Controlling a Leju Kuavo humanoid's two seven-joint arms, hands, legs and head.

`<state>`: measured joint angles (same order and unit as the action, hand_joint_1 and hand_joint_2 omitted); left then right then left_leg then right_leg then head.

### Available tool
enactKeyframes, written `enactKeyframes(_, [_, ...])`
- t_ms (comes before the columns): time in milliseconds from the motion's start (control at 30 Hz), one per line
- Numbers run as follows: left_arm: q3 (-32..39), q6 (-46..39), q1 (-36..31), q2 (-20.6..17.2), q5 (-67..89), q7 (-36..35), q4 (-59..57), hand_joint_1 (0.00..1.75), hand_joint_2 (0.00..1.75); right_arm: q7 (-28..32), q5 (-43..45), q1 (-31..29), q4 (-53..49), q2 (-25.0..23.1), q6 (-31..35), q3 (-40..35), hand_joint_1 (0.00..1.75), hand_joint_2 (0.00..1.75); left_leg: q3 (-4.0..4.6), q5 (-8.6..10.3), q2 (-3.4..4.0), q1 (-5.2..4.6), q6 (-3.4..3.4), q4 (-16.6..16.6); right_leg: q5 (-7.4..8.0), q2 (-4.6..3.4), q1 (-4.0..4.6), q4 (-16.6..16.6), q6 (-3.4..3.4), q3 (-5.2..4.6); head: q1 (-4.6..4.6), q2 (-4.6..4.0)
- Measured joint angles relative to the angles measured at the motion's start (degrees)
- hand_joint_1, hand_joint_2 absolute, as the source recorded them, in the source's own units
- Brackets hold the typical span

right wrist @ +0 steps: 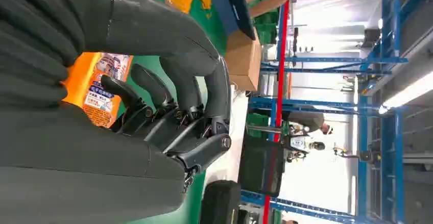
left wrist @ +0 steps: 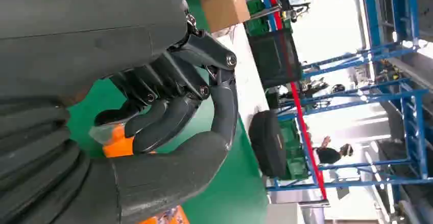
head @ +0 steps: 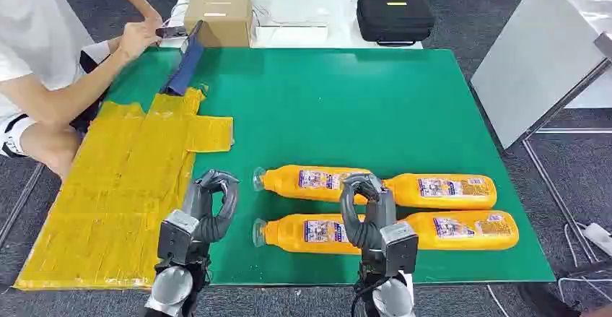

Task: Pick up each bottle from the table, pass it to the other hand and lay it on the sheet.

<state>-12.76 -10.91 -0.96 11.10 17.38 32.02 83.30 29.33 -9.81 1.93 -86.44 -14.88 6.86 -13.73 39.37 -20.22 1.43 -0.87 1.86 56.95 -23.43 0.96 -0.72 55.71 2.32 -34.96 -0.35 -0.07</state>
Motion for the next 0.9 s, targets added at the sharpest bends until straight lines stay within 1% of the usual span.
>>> enactKeyframes(100, [0.0,0.0,-0.1,0.0,0.0,0.0,0.0,1.75,1.75,0.0,0.0,0.0,0.1,0.0,0.0,-0.1,1.75,1.75,0.00,-0.01,0.00,0.01,-0.01,0.0,-0.07,0.00,0.01,0.0,-0.11,-0.01,0.00,0.00])
enactKeyframes(900, [-0.3,-0.1,-0.2,0.0,0.0,0.0,-0.1,1.75,1.75,0.0,0.0,-0.1,0.3,0.0,0.0,-0.2,1.75,1.75,0.00,-0.01,0.01,0.01,-0.01,0.0,-0.07,0.00,0.01,0.0,-0.10,-0.02,0.00,0.00])
